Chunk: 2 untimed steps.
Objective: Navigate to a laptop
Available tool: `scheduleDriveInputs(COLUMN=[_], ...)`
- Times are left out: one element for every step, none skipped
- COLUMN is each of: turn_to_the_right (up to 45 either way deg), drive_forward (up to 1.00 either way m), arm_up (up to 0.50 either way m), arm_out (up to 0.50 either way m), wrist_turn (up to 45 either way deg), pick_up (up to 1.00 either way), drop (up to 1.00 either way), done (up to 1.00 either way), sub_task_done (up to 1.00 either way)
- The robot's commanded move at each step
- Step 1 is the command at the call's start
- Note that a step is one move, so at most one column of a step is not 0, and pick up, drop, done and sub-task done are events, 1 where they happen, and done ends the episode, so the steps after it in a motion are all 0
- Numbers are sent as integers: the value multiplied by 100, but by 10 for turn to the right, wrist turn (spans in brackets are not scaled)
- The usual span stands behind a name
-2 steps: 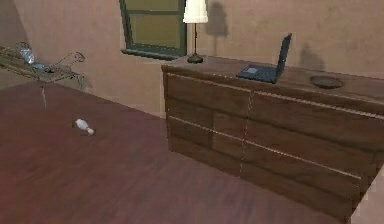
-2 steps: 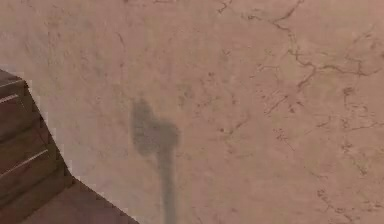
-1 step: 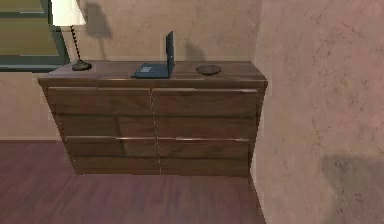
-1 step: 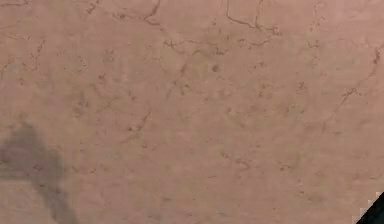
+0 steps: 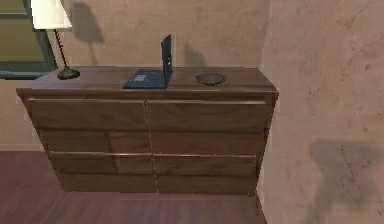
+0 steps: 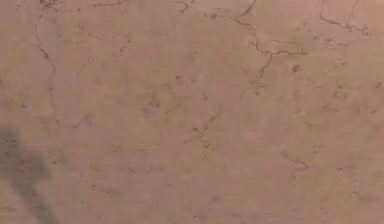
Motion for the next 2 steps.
scheduleDriveInputs(turn_to_the_right=[-450, -420], drive_forward=[0, 0], arm_up=[0, 0], arm_out=[0, 0], wrist_turn=[0, 0], pick_up=[0, 0], drop=[0, 0], done=[0, 0], sub_task_done=[0, 0])
